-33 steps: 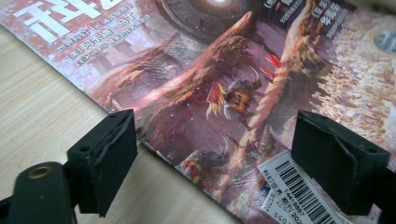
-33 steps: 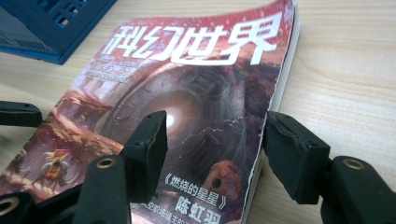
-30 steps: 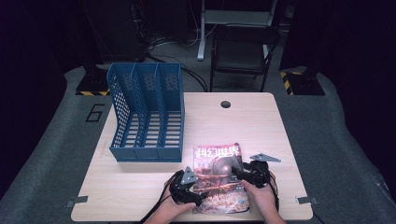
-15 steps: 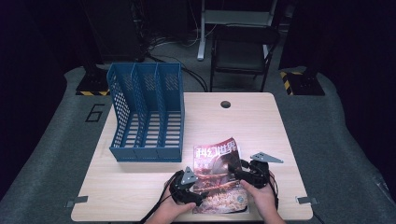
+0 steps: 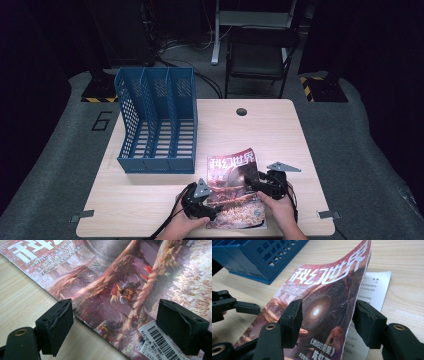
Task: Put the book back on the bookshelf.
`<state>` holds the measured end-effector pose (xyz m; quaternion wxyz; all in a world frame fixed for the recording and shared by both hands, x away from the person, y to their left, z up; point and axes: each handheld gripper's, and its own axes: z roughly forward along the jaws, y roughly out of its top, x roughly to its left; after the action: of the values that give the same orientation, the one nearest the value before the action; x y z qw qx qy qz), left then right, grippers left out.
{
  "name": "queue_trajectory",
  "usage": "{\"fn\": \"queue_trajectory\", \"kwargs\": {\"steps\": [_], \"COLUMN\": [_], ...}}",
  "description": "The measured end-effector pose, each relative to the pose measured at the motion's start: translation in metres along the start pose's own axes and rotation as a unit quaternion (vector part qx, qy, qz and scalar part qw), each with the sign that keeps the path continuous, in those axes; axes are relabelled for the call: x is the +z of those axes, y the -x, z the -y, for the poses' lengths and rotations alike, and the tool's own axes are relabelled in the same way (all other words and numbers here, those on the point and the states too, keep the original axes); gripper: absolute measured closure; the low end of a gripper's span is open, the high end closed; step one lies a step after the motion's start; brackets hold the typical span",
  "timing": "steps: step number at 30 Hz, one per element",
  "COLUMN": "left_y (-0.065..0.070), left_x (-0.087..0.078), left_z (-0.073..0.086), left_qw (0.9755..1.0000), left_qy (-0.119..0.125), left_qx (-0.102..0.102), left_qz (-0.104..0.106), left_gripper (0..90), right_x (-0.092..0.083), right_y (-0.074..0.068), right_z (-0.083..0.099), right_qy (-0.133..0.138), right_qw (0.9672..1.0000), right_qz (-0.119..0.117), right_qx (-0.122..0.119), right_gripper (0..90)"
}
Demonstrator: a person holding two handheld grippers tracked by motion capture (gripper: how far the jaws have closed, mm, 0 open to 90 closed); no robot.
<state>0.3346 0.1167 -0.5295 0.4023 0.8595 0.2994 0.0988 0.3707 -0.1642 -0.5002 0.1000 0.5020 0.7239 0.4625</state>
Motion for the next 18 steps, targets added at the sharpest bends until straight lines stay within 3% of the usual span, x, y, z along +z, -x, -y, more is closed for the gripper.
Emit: {"fn": "queue_trajectory", "kwargs": {"steps": [4, 7, 11, 13, 18], "left_y": [0.000, 0.000, 0.000, 0.000, 0.000], "left_x": [0.000, 0.000, 0.000, 0.000, 0.000], "left_z": [0.000, 0.000, 0.000, 0.000, 0.000], "left_qw": [1.0000, 1.0000, 1.0000, 1.0000, 1.0000], "left_qy": [0.000, 0.000, 0.000, 0.000, 0.000], "left_qx": [0.000, 0.000, -0.001, 0.003, 0.003], "left_qz": [0.000, -0.001, -0.001, -0.003, -0.008], "left_gripper": [14.3, 14.4, 14.5, 14.6, 14.7], "right_x": [0.006, 0.011, 0.015, 0.018, 0.019], "right_y": [0.008, 0.008, 0.007, 0.007, 0.009], "right_z": [0.002, 0.003, 0.004, 0.004, 0.004], "right_qy": [-0.022, -0.035, -0.048, -0.050, -0.059], "right_qw": [0.9996, 0.9994, 0.9988, 0.9987, 0.9982], "right_qz": [-0.008, 0.002, -0.004, 0.002, -0.001], "right_qx": [0.016, 0.005, 0.006, -0.007, 0.002], "right_gripper": [42.9, 42.7, 43.1, 43.1, 44.5]}}
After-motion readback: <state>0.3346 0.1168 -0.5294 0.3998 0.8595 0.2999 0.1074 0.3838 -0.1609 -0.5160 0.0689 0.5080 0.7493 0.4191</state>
